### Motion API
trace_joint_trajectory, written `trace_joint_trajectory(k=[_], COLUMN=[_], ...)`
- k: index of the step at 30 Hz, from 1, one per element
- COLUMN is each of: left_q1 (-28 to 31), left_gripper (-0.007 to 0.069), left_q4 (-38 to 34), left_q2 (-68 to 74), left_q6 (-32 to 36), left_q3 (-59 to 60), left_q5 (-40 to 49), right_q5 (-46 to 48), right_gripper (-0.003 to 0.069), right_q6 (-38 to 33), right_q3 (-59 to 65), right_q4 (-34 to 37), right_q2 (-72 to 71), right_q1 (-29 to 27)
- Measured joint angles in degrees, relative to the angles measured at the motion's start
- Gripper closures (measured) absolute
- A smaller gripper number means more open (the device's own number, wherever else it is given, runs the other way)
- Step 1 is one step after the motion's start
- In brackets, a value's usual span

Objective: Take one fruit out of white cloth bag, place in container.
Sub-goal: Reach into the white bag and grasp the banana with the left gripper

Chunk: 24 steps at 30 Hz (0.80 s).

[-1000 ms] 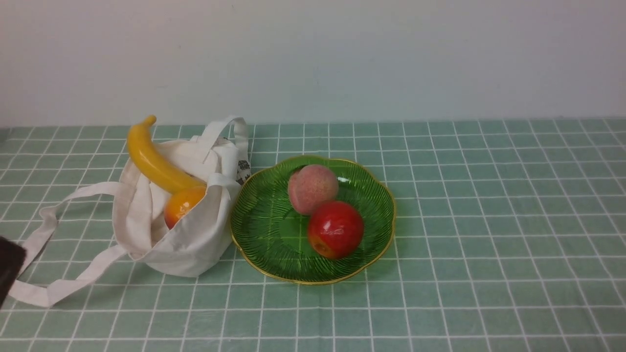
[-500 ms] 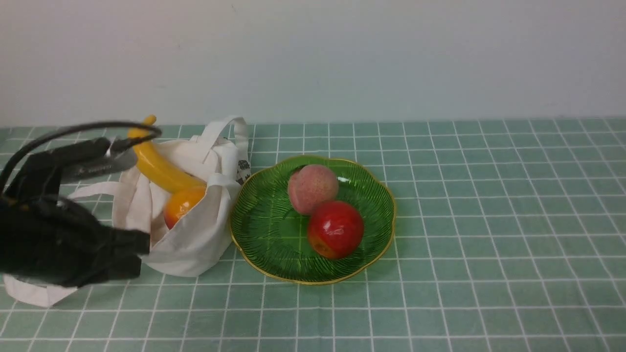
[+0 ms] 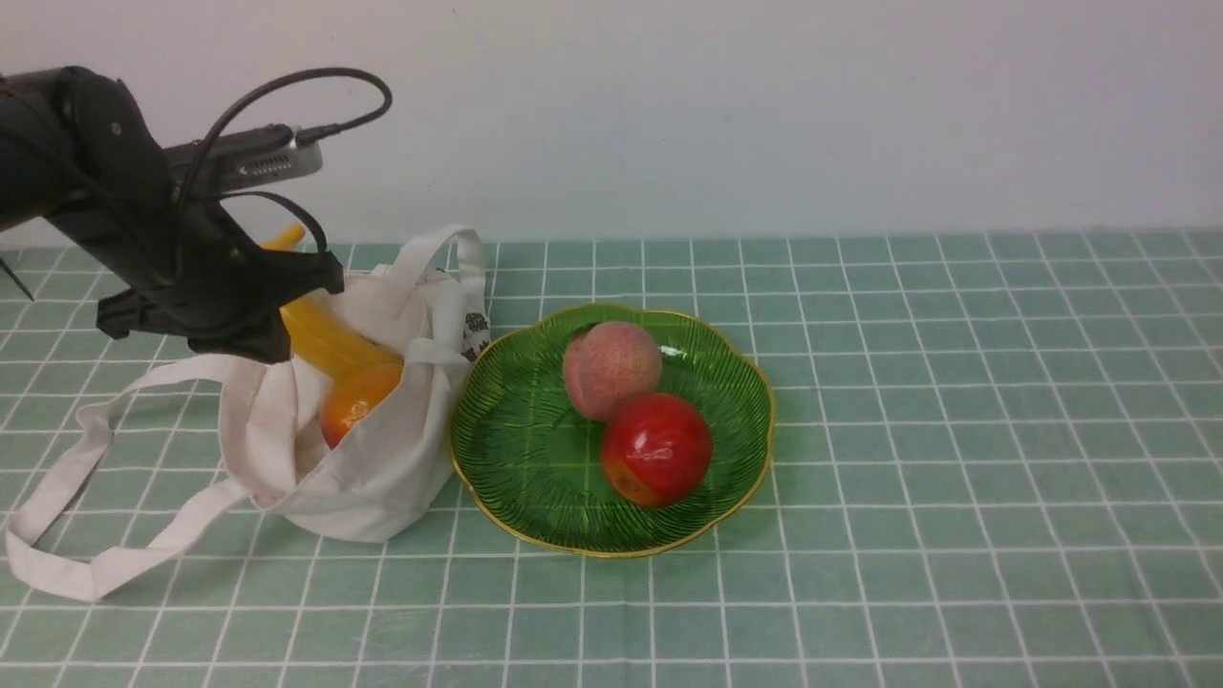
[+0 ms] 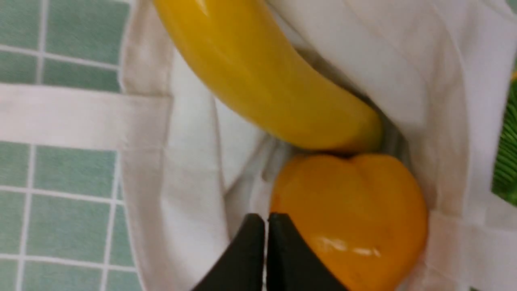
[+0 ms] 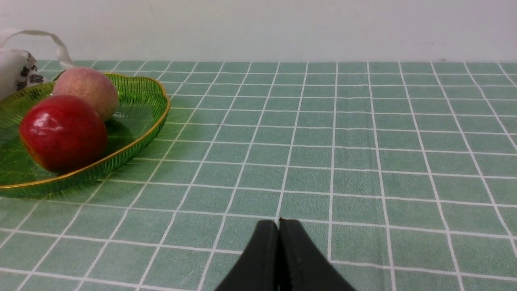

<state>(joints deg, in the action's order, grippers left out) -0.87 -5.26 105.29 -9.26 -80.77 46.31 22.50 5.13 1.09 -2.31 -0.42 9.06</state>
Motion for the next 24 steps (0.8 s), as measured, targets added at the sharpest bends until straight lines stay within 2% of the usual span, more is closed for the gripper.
trace_joint_trajectory(k=[4,9,12,14,15,18,24], left_q1=[0.0,0.0,0.0,0.0,0.0,0.0,0.0], left_gripper=[0.0603,0.0505,0.0376,0.0333,0.0243,0.015,0.0095], left_q4=[2.2,2.1,0.9,0.5,-0.3,-0.4,-0.7], left_q2=[1.7,3.1,3.5,3.5,3.8,4.9,8.5], left_q6=[-2.5,-2.7,-2.8,-3.1,-3.6,-4.1,-4.2], left_q3=[-0.5,-0.5,-0.5,-0.5,-0.5,-0.6,-0.6], left_q5=[-2.5,-6.2,-8.9,-9.7,-11.3,-12.8,-13.8], right_q5=[0.0,0.0,0.0,0.0,0.0,0.0,0.0], right_gripper=[0.0674,0.0674,0.0674,0.0674,0.0674,0.0674,0.0674], right_q6=[0.0,0.0,0.0,0.0,0.0,0.0,0.0], right_q3=[0.0,0.0,0.0,0.0,0.0,0.0,0.0], right_q4=[0.0,0.0,0.0,0.0,0.0,0.0,0.0], right_q2=[0.0,0.0,0.0,0.0,0.0,0.0,0.0], right_q1=[0.0,0.0,0.0,0.0,0.0,0.0,0.0])
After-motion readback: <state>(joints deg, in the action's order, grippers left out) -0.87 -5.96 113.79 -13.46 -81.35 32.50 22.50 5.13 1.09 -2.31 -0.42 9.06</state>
